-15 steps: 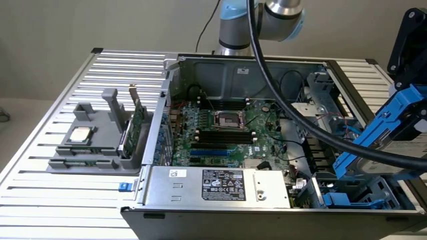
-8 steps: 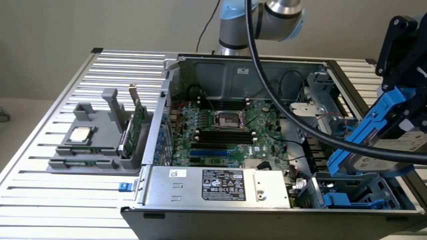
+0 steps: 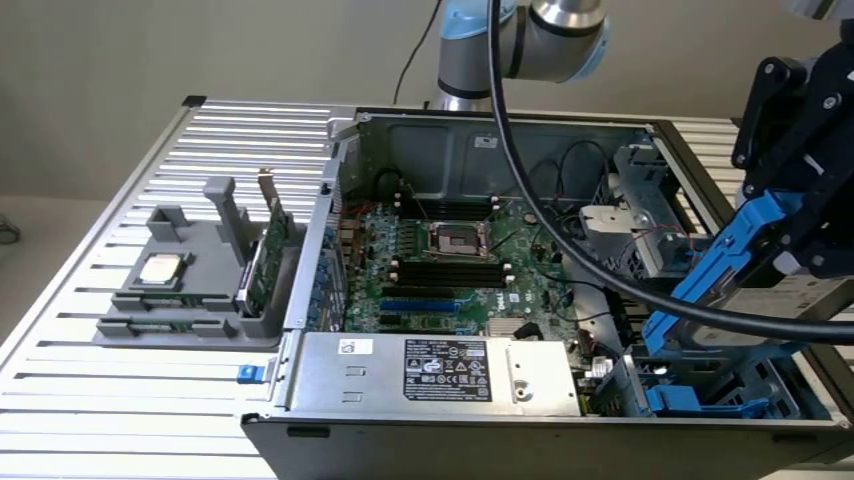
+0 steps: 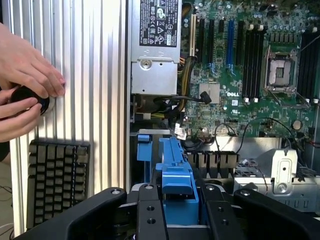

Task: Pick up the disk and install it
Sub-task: 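Insert the disk into the insertion slot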

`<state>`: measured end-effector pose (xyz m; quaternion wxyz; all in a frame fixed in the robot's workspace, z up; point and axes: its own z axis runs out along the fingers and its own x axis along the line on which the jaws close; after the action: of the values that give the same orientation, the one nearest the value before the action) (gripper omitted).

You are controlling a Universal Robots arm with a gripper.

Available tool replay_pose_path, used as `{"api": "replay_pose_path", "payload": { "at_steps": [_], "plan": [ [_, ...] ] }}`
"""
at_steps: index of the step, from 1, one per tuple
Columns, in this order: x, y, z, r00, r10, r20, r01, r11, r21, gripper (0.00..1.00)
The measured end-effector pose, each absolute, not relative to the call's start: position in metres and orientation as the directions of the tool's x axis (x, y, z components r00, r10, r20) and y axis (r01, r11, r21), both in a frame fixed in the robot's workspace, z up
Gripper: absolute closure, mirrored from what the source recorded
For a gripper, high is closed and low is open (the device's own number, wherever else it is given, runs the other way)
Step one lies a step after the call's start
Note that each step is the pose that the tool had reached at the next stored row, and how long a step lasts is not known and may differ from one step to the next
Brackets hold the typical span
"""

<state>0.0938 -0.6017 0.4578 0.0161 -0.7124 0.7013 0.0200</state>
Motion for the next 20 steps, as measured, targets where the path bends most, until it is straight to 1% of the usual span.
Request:
{"api": "replay_pose_path", "payload": {
  "at_steps": [11,20],
  "plan": [
    [0.099,-0.602,0.445,0.015,-0.999,-0.051,-1.0,-0.015,0.017,0.67],
    [0.105,-0.606,0.442,0.013,-0.999,-0.051,-0.999,-0.015,0.039,0.67]
  ]
}}
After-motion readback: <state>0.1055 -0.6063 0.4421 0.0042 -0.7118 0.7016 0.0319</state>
